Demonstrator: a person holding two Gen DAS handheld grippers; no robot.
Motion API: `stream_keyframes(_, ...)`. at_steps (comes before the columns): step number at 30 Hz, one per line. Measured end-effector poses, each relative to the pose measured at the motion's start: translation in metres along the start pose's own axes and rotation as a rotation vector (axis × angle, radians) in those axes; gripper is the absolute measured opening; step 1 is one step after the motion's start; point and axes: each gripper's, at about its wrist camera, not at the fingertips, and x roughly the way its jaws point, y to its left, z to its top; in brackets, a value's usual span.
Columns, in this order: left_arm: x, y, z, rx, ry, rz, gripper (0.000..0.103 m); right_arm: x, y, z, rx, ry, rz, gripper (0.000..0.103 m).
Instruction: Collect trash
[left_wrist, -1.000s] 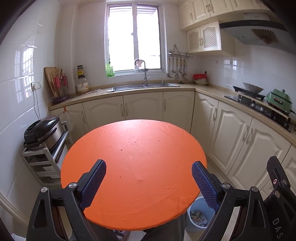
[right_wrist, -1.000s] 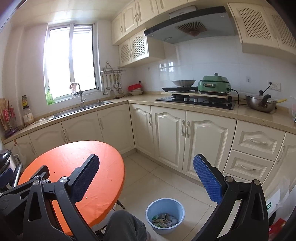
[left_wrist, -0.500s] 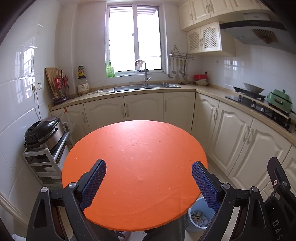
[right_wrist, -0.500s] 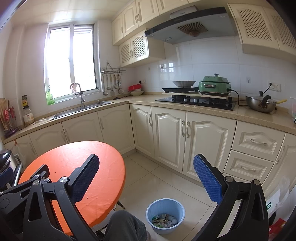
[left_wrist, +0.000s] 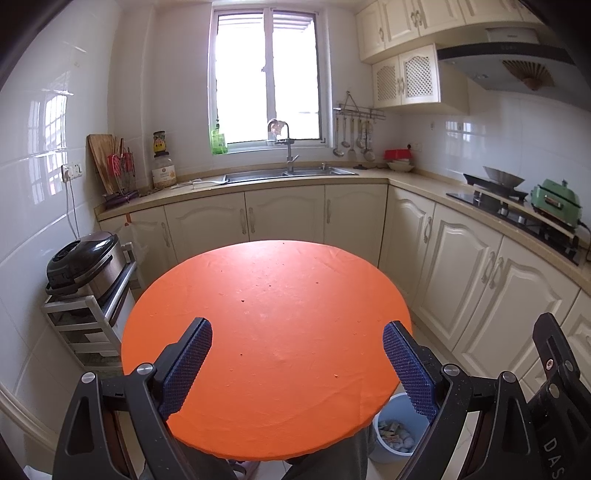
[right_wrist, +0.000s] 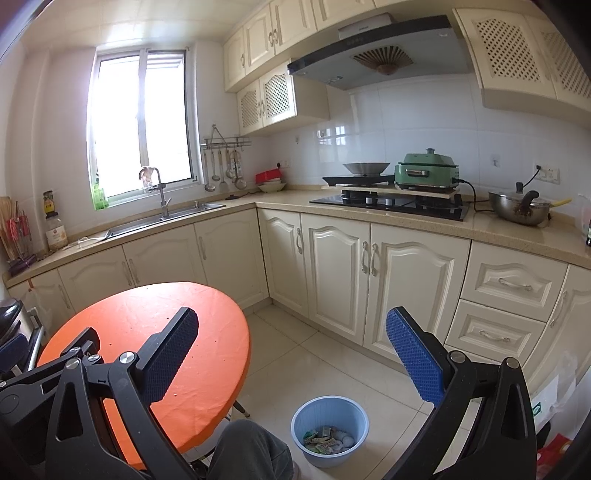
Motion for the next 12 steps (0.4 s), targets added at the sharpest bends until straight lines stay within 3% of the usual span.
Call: stream_keyframes(12, -0.0065, 0.0009, -0.0020, -0.001, -0.006, -0.006, 0.091, -0.0063, -0.0062, 0.0014, 0.002, -0.006, -0.005, 0.103)
